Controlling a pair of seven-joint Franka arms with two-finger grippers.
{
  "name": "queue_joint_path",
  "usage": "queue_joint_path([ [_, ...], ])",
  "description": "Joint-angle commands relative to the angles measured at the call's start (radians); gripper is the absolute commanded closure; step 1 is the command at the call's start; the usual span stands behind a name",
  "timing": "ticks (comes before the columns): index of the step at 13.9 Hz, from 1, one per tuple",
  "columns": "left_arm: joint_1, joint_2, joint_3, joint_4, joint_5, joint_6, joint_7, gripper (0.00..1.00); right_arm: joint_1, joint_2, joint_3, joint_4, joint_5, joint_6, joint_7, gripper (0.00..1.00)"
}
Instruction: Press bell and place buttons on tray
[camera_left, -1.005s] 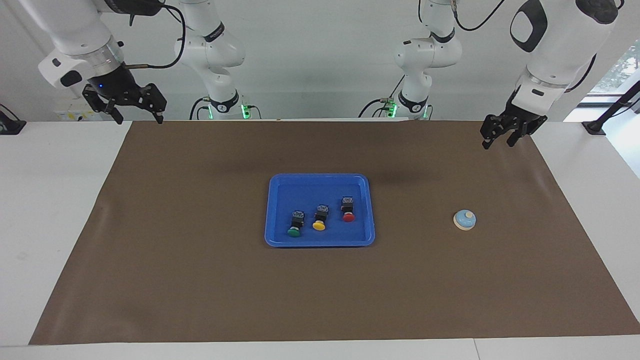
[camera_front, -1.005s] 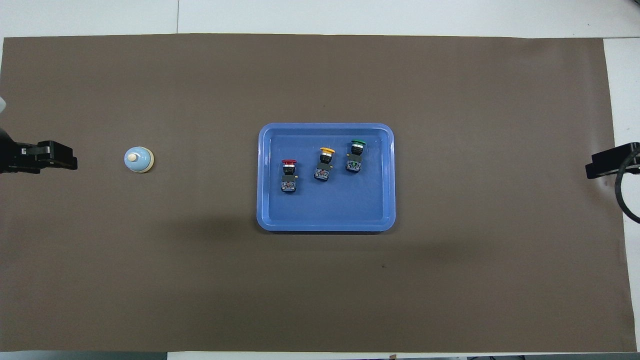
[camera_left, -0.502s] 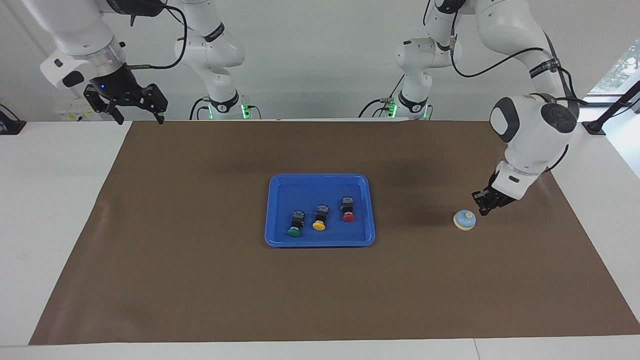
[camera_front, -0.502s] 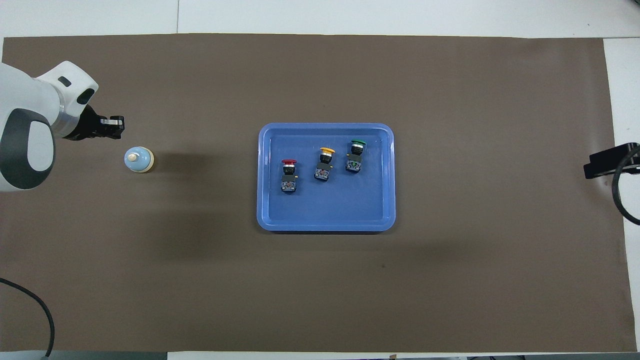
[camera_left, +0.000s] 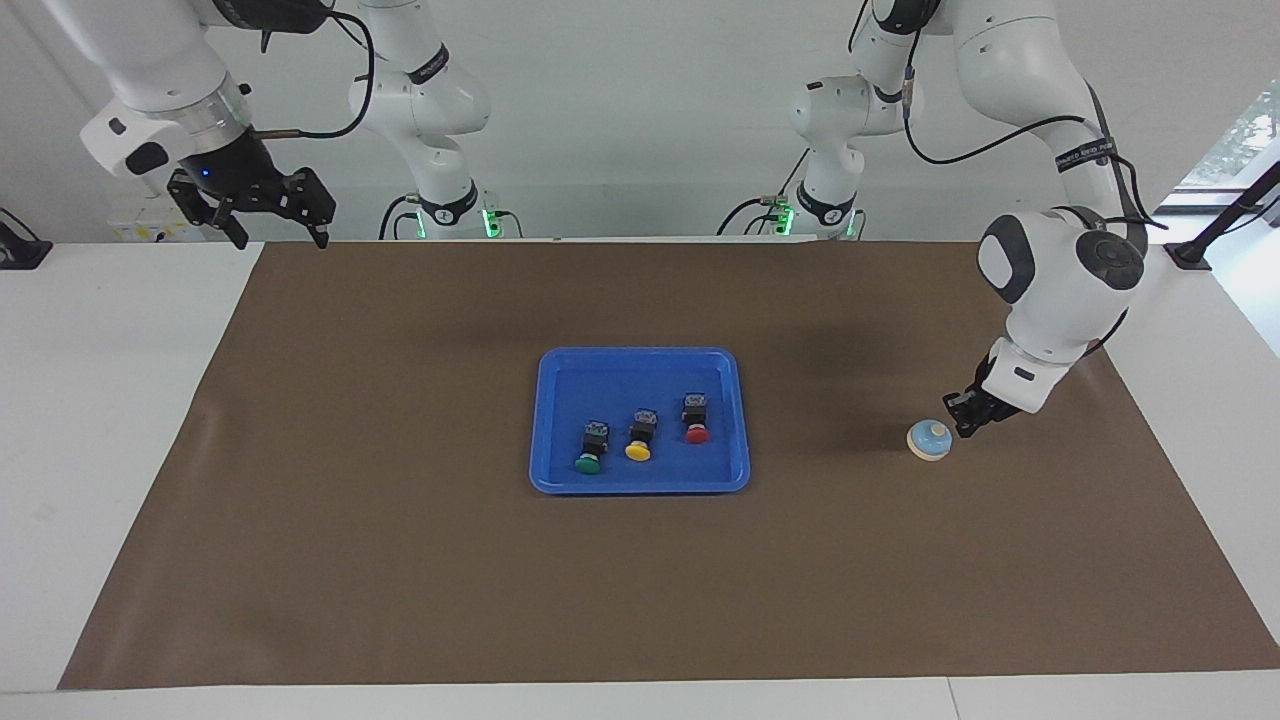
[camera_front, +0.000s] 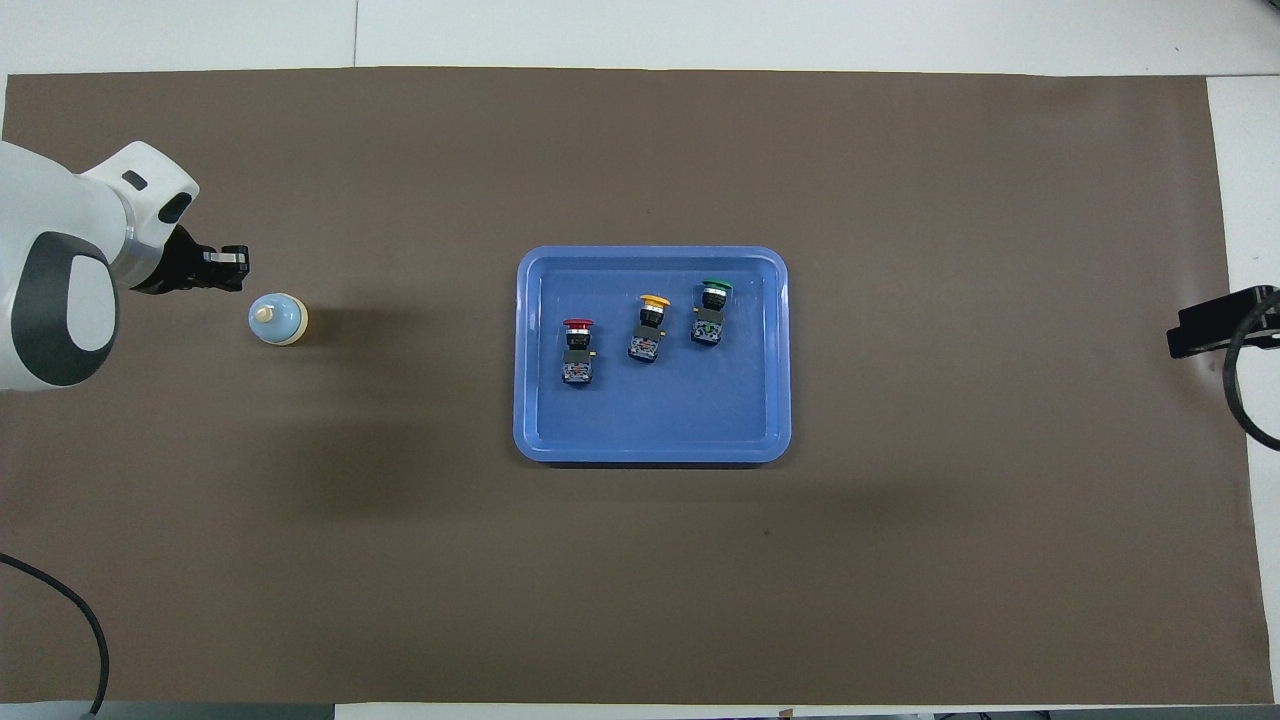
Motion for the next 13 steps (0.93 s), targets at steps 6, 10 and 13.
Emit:
queue_joint_path([
  [6,0.001,-0.026,-0.003,-0.079,0.006,0.043,0.002,1.00,-0.019,-0.017,0.013,-0.022,-0.007,0.006,-0.024,0.00],
  [10,-0.004,-0.020,-0.003,-0.107,0.006,0.089,0.001,1.00,-0.019,-0.017,0.013,-0.022,-0.007,0.006,-0.024,0.00],
  [13,-0.005,0.003,-0.003,-0.147,0.006,0.164,0.001,1.00,-0.019,-0.017,0.013,-0.020,-0.007,0.006,-0.024,0.00],
])
